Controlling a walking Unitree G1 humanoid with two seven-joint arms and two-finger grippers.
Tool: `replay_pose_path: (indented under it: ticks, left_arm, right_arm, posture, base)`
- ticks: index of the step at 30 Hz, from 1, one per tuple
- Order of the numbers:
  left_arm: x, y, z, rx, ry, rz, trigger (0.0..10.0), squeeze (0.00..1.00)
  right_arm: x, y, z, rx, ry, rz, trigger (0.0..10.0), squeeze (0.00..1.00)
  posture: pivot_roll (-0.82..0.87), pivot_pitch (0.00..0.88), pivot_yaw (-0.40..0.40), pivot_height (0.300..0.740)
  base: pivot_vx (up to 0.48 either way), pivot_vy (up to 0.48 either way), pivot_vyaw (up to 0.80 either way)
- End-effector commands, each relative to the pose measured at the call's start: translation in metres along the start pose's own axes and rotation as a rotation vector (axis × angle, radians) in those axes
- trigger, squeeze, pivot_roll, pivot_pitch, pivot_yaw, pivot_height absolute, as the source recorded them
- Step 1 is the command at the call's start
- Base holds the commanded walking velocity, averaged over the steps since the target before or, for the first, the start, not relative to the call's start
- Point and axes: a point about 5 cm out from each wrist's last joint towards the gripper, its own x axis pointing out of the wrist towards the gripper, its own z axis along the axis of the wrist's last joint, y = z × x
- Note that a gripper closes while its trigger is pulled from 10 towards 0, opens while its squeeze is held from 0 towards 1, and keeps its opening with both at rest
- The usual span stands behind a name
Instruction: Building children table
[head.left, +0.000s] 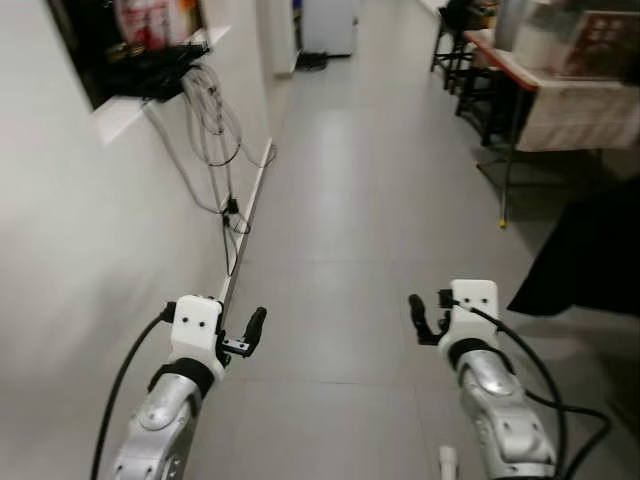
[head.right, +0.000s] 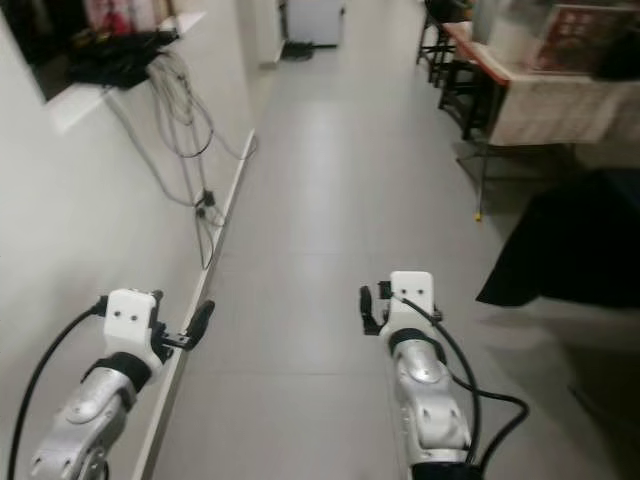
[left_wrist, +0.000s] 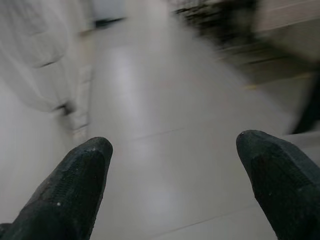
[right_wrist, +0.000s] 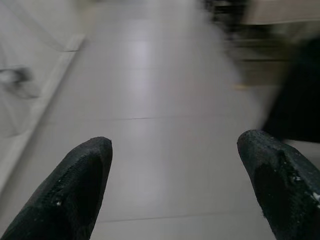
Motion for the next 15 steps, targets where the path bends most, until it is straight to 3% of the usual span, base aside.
replay_pose_path:
  ticks: [1, 13, 15]
  left_arm:
    - [-0.0032, 0.0070, -0.0032, 0.005, 0.014, 0.024, 10.0, 0.00]
    - [-0.0034, 0.0071, -0.0040, -0.003, 0.013, 0.027, 10.0, 0.00]
    - [-0.0034, 0.0072, -0.0040, -0.004, 0.013, 0.028, 10.0, 0.00]
  right_arm:
    - [-0.0004, 0.0067, 0.0002, -0.004, 0.003, 0.016, 10.0, 0.00]
    - [-0.0001, 0.0063, -0.0001, -0.019, 0.002, 0.007, 10.0, 0.00]
    - [0.0002, 0.0064, 0.0001, -0.017, 0.000, 0.008, 10.0, 0.00]
  posture:
    - [0.02, 0.104, 0.041, 0.740]
    - [0.02, 0.104, 0.043, 0.740]
    - [0.02, 0.104, 0.043, 0.740]
  base:
    - [0.000, 0.000, -0.80]
    - [0.000, 0.000, -0.80]
    - [0.000, 0.000, 0.00]
